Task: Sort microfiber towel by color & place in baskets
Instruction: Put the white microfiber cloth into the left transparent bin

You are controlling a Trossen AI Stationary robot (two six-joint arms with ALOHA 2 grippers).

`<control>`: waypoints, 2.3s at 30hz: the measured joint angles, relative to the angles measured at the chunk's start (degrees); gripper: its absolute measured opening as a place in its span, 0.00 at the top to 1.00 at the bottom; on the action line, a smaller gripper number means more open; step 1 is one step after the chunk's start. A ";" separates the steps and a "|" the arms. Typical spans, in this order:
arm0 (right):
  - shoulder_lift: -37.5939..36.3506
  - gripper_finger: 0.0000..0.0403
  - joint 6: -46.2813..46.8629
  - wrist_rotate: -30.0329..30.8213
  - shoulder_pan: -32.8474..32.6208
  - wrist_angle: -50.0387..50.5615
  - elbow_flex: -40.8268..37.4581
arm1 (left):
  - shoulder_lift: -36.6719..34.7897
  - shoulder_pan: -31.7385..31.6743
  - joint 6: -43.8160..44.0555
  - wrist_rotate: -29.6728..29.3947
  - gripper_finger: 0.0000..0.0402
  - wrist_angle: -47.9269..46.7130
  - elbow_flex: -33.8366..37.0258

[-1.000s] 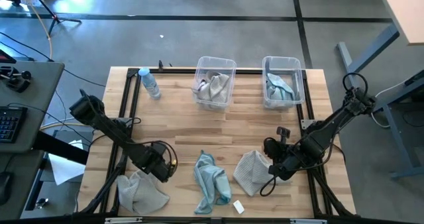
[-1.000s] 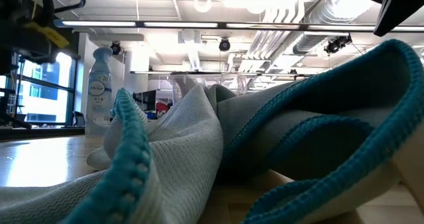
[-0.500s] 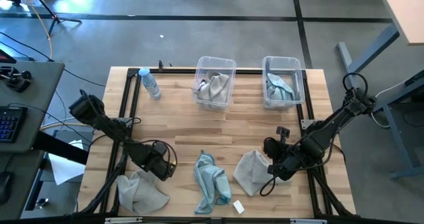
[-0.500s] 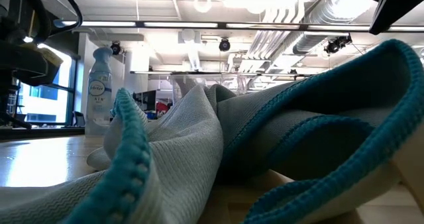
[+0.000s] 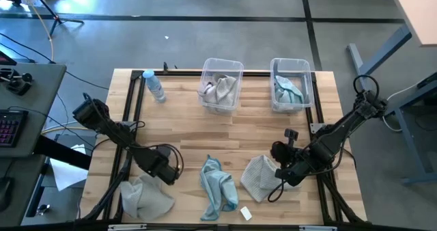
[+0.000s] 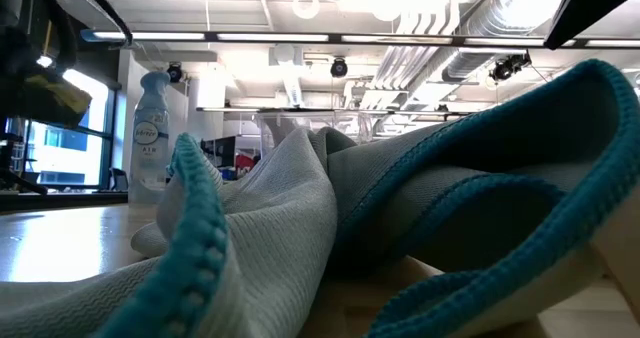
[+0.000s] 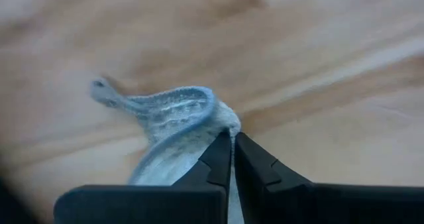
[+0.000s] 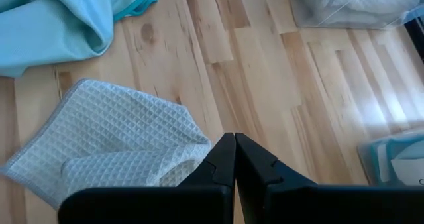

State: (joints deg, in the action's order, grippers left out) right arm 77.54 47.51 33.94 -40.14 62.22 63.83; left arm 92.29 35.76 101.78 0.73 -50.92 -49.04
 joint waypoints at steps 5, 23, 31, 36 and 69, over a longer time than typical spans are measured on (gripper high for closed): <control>0.00 1.00 -0.02 0.13 0.00 0.02 0.00 | -0.29 -0.29 -2.40 -2.86 1.00 -14.00 -10.56; -0.02 1.00 -2.75 0.19 0.00 -0.12 0.00 | -1.84 -0.92 -8.10 -24.78 1.00 -38.92 -45.86; -0.02 1.00 -2.93 0.19 0.00 -0.26 0.00 | -1.88 -0.93 -14.18 -37.85 1.00 -39.10 -53.90; -0.02 1.00 -2.97 0.17 0.00 -0.31 0.00 | -1.88 -0.93 -19.86 -44.44 1.00 -39.14 -59.73; -0.02 1.00 4.25 1.07 11.23 -3.86 0.00 | -5.35 -26.36 -104.82 -55.40 1.00 -9.39 -84.76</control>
State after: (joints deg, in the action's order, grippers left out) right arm 77.52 51.76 35.00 -28.91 58.36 63.83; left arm 86.94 9.40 -3.05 -54.67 -60.31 -133.80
